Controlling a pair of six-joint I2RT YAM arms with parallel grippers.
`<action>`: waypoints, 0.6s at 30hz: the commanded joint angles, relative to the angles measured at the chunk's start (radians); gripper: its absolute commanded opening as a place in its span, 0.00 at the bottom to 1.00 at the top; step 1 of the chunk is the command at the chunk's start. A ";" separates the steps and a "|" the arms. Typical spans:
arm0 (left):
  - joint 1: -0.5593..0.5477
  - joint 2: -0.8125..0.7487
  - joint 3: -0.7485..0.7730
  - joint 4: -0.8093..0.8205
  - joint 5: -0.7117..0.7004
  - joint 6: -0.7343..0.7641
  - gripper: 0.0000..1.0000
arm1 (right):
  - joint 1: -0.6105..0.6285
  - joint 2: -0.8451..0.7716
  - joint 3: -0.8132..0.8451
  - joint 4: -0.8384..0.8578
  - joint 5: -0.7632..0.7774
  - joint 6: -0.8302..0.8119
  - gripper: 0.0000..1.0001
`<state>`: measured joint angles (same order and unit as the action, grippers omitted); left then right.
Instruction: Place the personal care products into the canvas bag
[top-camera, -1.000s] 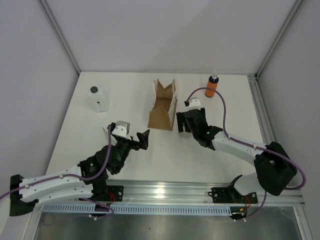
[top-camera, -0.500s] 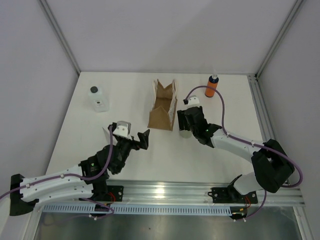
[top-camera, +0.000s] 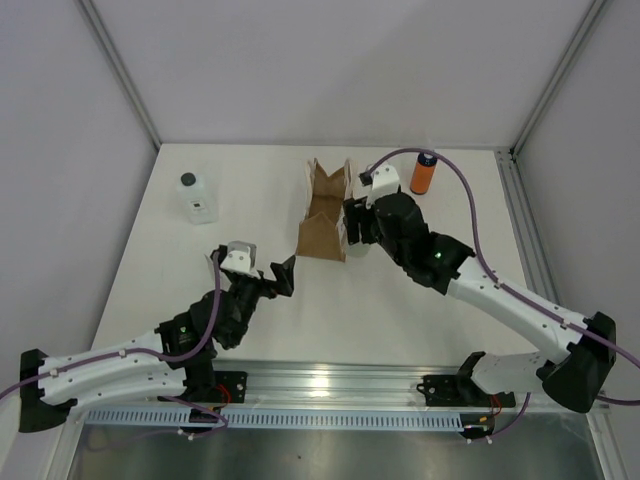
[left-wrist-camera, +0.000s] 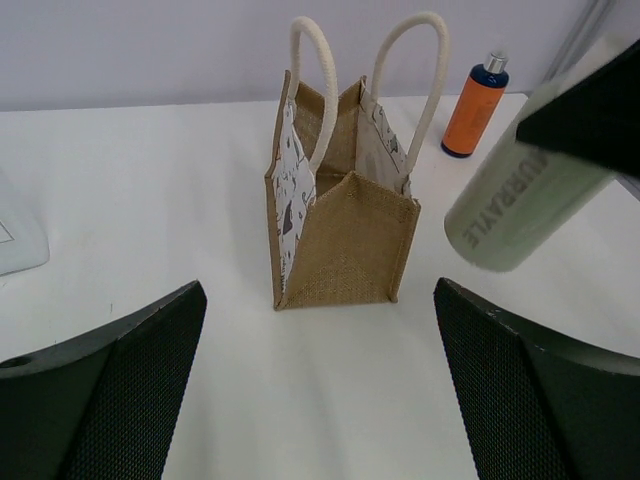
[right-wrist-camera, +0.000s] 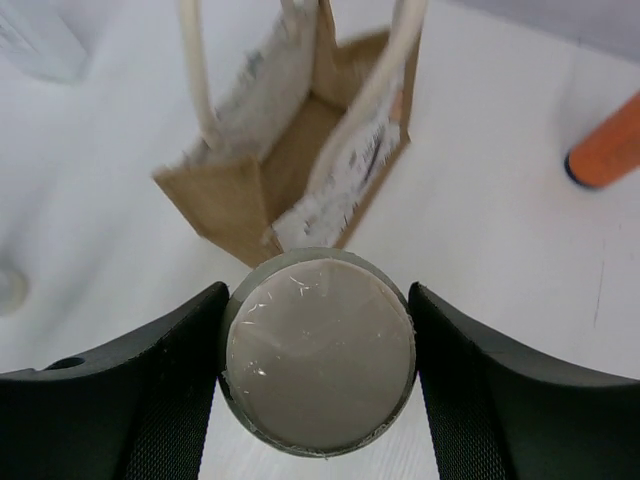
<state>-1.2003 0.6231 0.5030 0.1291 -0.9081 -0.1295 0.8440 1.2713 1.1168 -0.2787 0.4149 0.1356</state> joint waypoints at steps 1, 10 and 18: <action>-0.002 -0.014 -0.011 0.033 -0.031 0.010 0.99 | 0.007 -0.066 0.158 0.133 -0.036 -0.056 0.00; -0.002 -0.034 -0.020 0.038 -0.061 0.004 0.99 | 0.009 0.098 0.343 0.352 -0.057 -0.182 0.00; -0.002 -0.079 -0.049 0.067 -0.055 0.013 0.99 | -0.019 0.283 0.457 0.492 -0.083 -0.267 0.00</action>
<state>-1.2003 0.5552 0.4568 0.1493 -0.9413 -0.1295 0.8413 1.5459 1.4685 -0.0090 0.3477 -0.0738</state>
